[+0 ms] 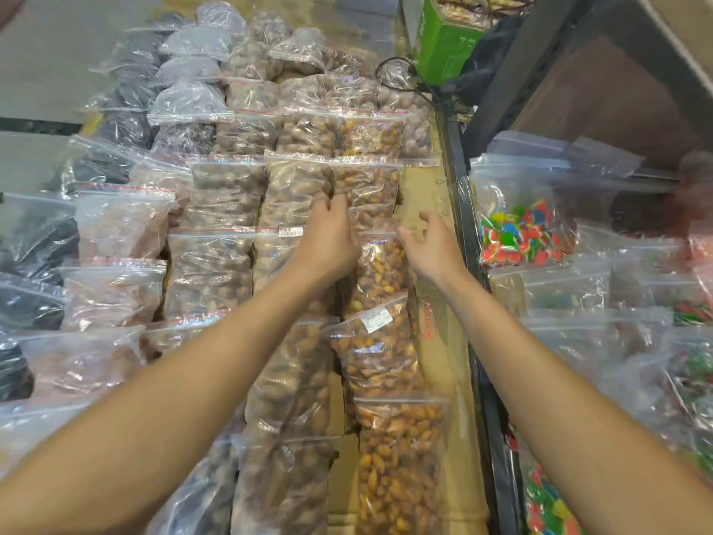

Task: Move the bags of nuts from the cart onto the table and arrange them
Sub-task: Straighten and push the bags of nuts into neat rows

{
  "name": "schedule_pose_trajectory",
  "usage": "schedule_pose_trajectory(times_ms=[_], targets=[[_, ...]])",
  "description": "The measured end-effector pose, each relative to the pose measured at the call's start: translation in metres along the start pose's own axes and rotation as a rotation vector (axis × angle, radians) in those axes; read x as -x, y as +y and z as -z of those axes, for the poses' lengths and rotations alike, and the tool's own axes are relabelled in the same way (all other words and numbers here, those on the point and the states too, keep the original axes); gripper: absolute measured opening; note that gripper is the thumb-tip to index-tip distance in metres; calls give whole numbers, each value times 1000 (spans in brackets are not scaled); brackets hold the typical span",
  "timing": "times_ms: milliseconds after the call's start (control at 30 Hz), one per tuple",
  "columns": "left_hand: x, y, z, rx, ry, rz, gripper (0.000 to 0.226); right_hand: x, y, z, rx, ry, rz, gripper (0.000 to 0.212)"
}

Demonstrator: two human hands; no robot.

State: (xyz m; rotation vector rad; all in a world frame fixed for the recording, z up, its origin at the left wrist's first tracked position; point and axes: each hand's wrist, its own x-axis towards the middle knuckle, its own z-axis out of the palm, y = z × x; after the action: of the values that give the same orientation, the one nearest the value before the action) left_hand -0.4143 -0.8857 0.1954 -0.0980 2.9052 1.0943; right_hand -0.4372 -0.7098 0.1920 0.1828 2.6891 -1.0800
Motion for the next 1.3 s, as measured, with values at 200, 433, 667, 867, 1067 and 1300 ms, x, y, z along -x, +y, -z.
schedule_pose_trajectory(times_ms=[200,433,667,867,1067,1300], targets=[[59,9,-24,28,-128,228,40,43,10,-3,-181,-207,-123,24],[63,16,-34,304,-47,343,49,54,13,-6,-437,-165,-200,44],[59,15,-26,245,35,329,49,53,16,-13,-404,-121,-198,40],[83,4,-31,-123,-35,-60,58,71,19,-17,-49,-3,24,65],[84,-9,-42,-492,-316,-94,67,75,25,-11,444,-145,286,82],[80,3,-32,-647,-347,-69,70,73,22,-10,427,-217,255,90]])
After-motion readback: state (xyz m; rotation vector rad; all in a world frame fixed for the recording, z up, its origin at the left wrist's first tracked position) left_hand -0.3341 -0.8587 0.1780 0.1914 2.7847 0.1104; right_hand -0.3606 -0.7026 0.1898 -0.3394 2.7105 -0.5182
